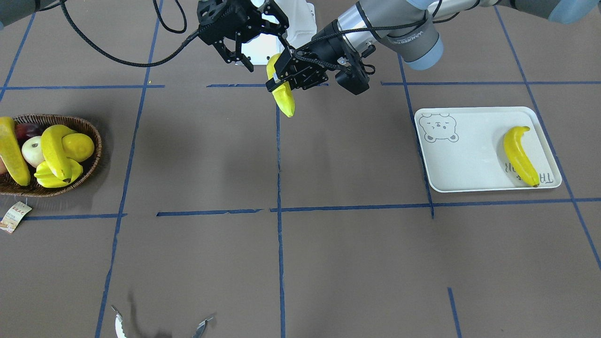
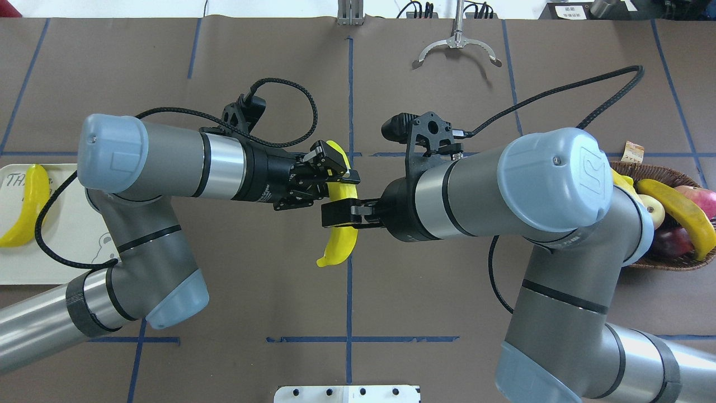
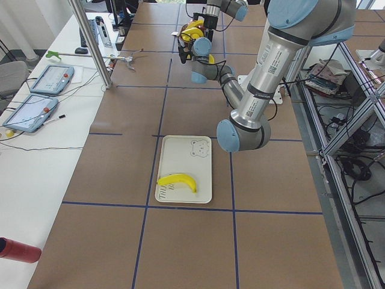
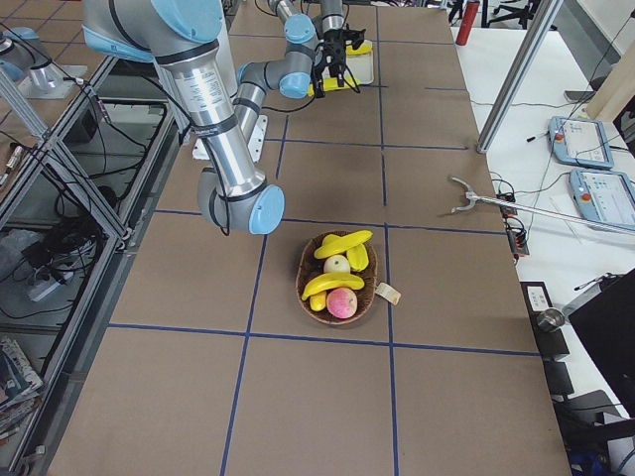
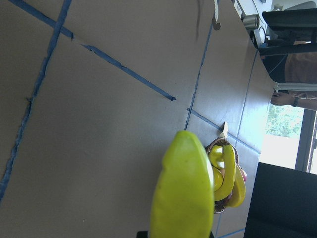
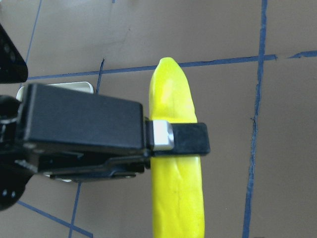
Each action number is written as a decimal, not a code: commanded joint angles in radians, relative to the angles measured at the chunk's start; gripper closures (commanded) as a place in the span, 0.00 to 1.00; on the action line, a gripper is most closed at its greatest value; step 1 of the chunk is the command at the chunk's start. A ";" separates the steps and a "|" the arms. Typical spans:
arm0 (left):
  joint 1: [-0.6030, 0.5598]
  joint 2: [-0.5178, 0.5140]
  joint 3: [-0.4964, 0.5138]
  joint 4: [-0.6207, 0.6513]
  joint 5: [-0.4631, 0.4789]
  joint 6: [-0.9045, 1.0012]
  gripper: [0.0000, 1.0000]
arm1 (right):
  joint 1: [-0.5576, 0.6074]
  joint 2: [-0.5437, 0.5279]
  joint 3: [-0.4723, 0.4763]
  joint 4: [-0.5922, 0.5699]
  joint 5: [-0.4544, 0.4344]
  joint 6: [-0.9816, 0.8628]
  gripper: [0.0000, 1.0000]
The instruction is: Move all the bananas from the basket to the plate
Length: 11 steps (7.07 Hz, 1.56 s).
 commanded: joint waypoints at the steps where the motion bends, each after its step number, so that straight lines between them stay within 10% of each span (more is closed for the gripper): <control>1: -0.061 0.036 -0.031 0.236 -0.009 0.038 1.00 | 0.007 -0.008 0.013 -0.002 0.000 0.000 0.00; 5: -0.169 0.183 -0.279 0.817 -0.049 0.506 1.00 | 0.045 -0.043 0.015 -0.002 0.008 -0.003 0.00; 11: -0.357 0.473 -0.055 0.712 -0.047 0.876 1.00 | 0.080 -0.142 0.050 -0.018 0.018 -0.017 0.00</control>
